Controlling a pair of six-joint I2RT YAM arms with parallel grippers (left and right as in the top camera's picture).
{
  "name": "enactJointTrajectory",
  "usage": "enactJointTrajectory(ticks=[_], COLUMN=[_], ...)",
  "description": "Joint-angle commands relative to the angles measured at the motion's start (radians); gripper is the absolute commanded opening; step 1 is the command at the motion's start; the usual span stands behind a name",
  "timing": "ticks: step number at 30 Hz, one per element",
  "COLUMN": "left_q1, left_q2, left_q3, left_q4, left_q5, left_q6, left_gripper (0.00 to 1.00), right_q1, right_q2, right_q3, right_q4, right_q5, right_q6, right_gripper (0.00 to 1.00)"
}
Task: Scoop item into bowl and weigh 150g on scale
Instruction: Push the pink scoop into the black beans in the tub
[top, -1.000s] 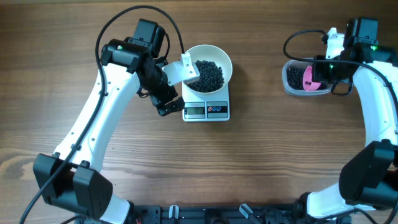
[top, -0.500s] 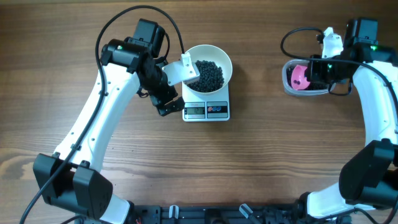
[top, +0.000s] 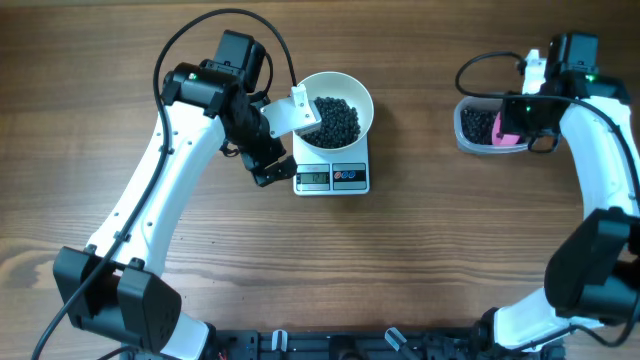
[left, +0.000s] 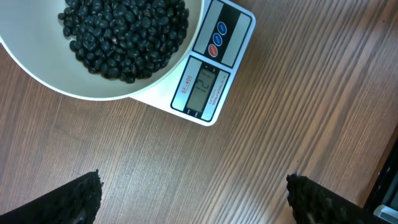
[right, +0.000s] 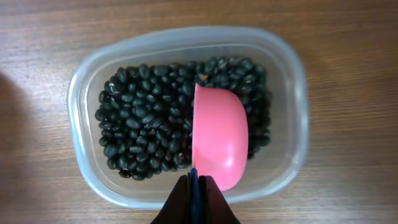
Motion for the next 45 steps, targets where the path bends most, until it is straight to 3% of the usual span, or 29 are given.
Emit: enactJointTrajectory(ticks=[1, 7, 19, 23, 32, 38, 45], left_q1=[0.005, 0.005, 0.005, 0.005, 0.005, 0.005, 0.005], left_q2=[0.013, 0.013, 0.013, 0.013, 0.013, 0.013, 0.013], left_q3=[-0.006, -0.006, -0.006, -0.006, -0.006, -0.006, -0.006], left_q4=[0.002, 0.002, 0.002, 0.002, 0.002, 0.002, 0.002], left_q5=[0.002, 0.002, 0.002, 0.002, 0.002, 0.002, 0.002], left_q6=[0.013, 0.013, 0.013, 0.013, 0.013, 0.013, 0.013], left_gripper=[1.0, 1.0, 1.0, 1.0, 1.0, 1.0, 1.0], right_q1=[0.001, 0.0, 0.0, 0.001, -0.002, -0.035, -0.169], right_q2=[0.051, 0.074, 0.074, 0.074, 0.075, 0.075, 0.074], right_q3=[-0.027, -0.027, -0.027, -0.027, -0.027, -0.027, -0.027], right_q4=[-0.028, -0.016, 0.111, 0.051, 0.172, 0.108, 0.064], right_q5=[-0.126, -0.273, -0.276, -0.359, -0.285, -0.287, -0.545], right_q6=[0.012, 0.011, 0.101, 0.132, 0.194, 0.176, 0.074], right_gripper=[0.04, 0.04, 0.04, 0.04, 0.04, 0.04, 0.04])
